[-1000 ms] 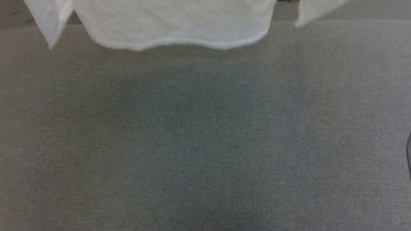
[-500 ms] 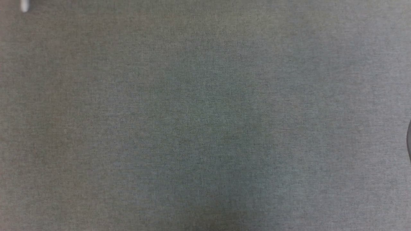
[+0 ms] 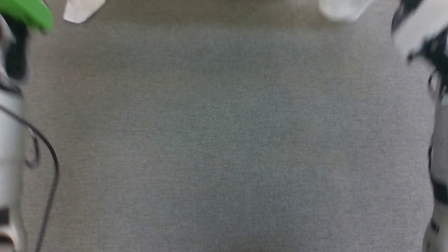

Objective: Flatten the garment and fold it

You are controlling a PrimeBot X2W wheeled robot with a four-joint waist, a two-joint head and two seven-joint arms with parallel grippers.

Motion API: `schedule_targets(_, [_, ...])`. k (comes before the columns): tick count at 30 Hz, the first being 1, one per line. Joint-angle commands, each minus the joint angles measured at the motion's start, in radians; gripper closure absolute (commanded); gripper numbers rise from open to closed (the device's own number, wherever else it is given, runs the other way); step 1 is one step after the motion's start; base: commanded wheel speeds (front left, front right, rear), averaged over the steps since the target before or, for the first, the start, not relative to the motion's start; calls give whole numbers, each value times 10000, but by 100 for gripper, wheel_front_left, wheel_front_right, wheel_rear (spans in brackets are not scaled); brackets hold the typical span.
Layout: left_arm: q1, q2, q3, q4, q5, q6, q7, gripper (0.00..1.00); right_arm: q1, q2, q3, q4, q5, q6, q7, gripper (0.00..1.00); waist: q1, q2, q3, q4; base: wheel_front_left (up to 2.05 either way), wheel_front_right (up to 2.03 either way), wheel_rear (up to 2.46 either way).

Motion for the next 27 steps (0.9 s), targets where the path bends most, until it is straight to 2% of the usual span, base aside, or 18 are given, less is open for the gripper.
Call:
schedule_targets(1, [1034,-76,77,-351,-151,235,-85,100,872,-31,-114,-272,203,-17,-126,100,0,0,-1235,295,0,0,0])
schedule_targets(5, [4105,-366,148,-1467,-507,926,-19,100,3474,339,-501,-1149,573,-17,-410,100,0,0,-2150,401,0,0,0])
schedule_targets(9, [6852,-915,252,-2233,-1153,1503,88,100,5791,728,-934,-1570,548,-17,-629,100,0,0,-2836,544,0,0,0])
schedule_targets(12, [8405,-1255,304,-2535,-1595,1828,240,100,7205,776,-967,-1682,33,-17,-843,100,0,0,-3208,622,0,0,0])
schedule_targets(17, [10178,-1480,406,-2659,-2167,2288,744,100,8851,1152,-1279,-1764,-329,-17,-827,100,0,0,-3658,735,0,0,0])
schedule_targets(20, [11017,-1470,381,-2778,-2440,2514,1240,100,9800,953,-1119,-2007,-1022,-17,-280,100,0,0,-3819,772,0,0,0])
schedule_targets(27, [12269,-1097,254,-3415,-2862,3273,2835,100,11286,824,-1347,-2868,-1334,-17,1491,100,0,0,-3907,850,0,0,0])
